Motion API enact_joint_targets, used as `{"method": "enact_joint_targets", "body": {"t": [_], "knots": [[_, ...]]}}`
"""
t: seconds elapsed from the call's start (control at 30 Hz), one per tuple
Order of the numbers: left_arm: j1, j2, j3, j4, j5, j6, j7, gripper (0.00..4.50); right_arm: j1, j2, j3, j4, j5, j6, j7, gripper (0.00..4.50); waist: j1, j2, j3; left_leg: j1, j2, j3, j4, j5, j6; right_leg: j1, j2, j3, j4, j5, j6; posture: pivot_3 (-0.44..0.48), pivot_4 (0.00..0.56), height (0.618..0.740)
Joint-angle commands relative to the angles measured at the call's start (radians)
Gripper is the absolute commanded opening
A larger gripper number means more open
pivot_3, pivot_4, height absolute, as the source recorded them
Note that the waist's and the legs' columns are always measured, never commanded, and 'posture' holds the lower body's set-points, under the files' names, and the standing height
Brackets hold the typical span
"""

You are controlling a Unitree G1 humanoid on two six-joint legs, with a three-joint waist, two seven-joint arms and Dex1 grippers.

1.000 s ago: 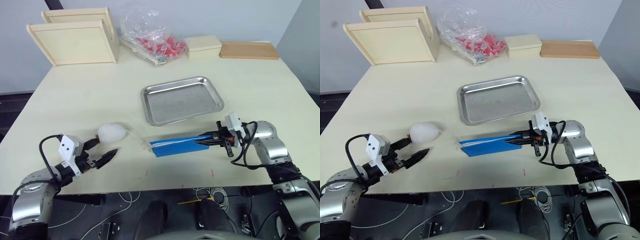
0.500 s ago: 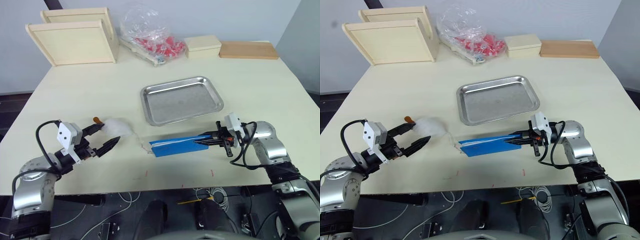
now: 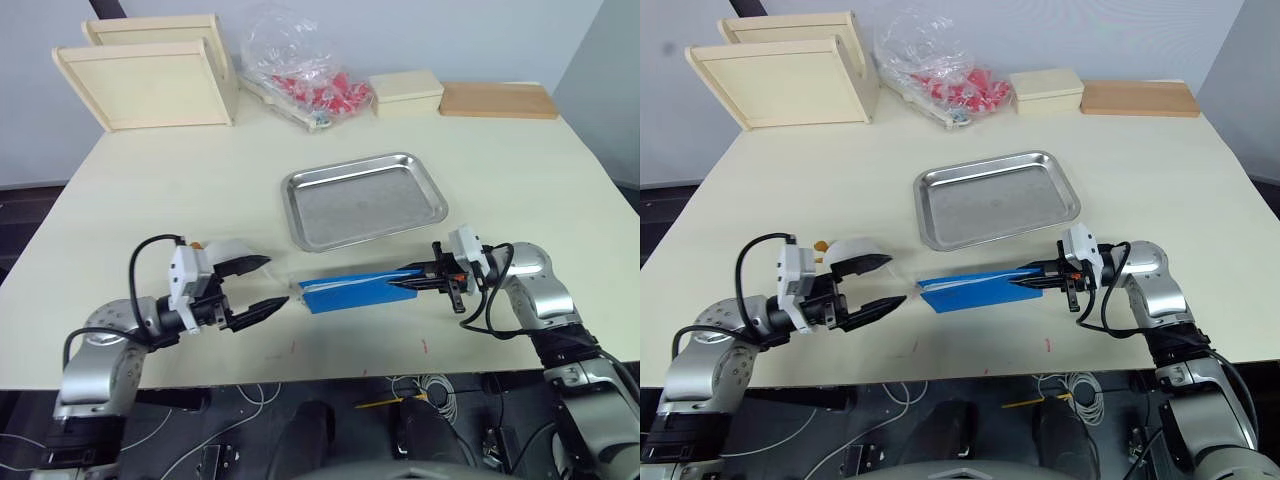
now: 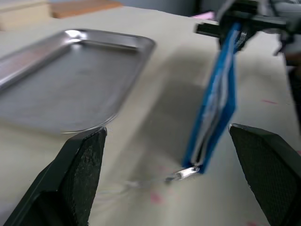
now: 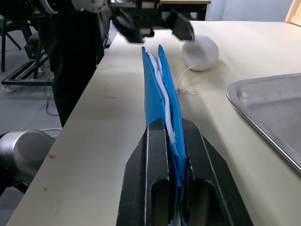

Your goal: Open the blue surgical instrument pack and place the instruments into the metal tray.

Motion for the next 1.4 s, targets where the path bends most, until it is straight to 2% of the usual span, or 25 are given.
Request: {"method": "enact_joint_targets", "body": {"t": [0.03, 0.3, 0.43, 0.63, 1.03, 1.07, 1.13, 1.4], "knots": [[-0.072, 0.005, -0.036, 0.042, 0.023, -0.027, -0.038, 4.41, -0.012, -0.001, -0.014, -0.011, 0.010, -0.007, 0.002, 0.00, 0.000, 0.000, 0.000, 0.000, 0.000, 0.000, 0.000, 0.000, 0.000, 0.000, 0.001, 0.000, 0.000, 0.000, 0.000, 0.000, 0.150, 0.740], [-0.227, -0.001, -0.135, 0.199, 0.081, -0.088, -0.150, 4.41, -0.003, -0.006, -0.014, -0.022, 0.009, -0.002, -0.004, 0.00, -0.001, 0.000, 0.000, 0.000, -0.001, 0.001, 0.000, 0.000, 0.000, 0.000, 0.002, 0.000, 0.000, 0.000, 0.000, 0.000, 0.150, 0.740], [-0.273, -0.004, -0.141, 0.245, 0.079, -0.097, -0.182, 4.41, 0.000, -0.007, -0.014, -0.029, 0.009, 0.001, -0.010, 0.00, -0.002, 0.000, 0.000, 0.000, -0.001, 0.001, 0.000, 0.000, 0.000, 0.000, 0.002, 0.000, 0.000, 0.000, 0.000, 0.000, 0.150, 0.740], [-0.304, -0.010, -0.181, 0.283, 0.114, -0.126, -0.235, 4.41, 0.006, -0.005, -0.011, -0.037, 0.010, 0.002, -0.015, 0.00, -0.002, 0.000, 0.000, 0.000, -0.001, 0.001, 0.000, 0.000, 0.000, 0.000, 0.002, 0.000, 0.000, 0.000, 0.000, 0.000, 0.150, 0.740], [-0.330, -0.046, -0.202, 0.318, 0.136, -0.134, -0.250, 4.41, 0.009, -0.008, -0.011, -0.044, 0.010, 0.007, -0.012, 0.00, -0.002, 0.000, 0.000, -0.001, -0.001, 0.001, 0.001, 0.000, 0.000, 0.000, 0.003, 0.000, 0.000, 0.000, 0.000, 0.000, 0.150, 0.740], [-0.330, -0.047, -0.202, 0.317, 0.137, -0.133, -0.250, 4.04, 0.009, -0.009, -0.011, -0.045, 0.011, 0.008, -0.012, 0.00, -0.002, 0.000, 0.000, -0.001, -0.001, 0.000, 0.001, 0.000, 0.000, 0.000, 0.003, 0.000, 0.001, 0.000, 0.000, 0.000, 0.150, 0.740], [-0.330, -0.052, -0.199, 0.314, 0.131, -0.125, -0.246, 3.79, 0.011, -0.010, -0.011, -0.047, 0.011, 0.009, -0.012, 0.00, -0.002, 0.000, 0.000, -0.001, -0.001, 0.000, 0.001, 0.000, 0.000, 0.000, 0.003, 0.000, 0.001, 0.000, 0.000, 0.000, 0.150, 0.740], [-0.326, -0.067, -0.185, 0.289, 0.101, -0.087, -0.250, 0.10, 0.009, -0.010, -0.012, -0.047, 0.010, 0.013, -0.012, 0.00, -0.002, 0.000, 0.000, -0.001, -0.001, 0.000, 0.001, 0.000, 0.000, 0.000, 0.003, 0.000, 0.001, 0.000, 0.000, 0.000, 0.150, 0.740]]}}
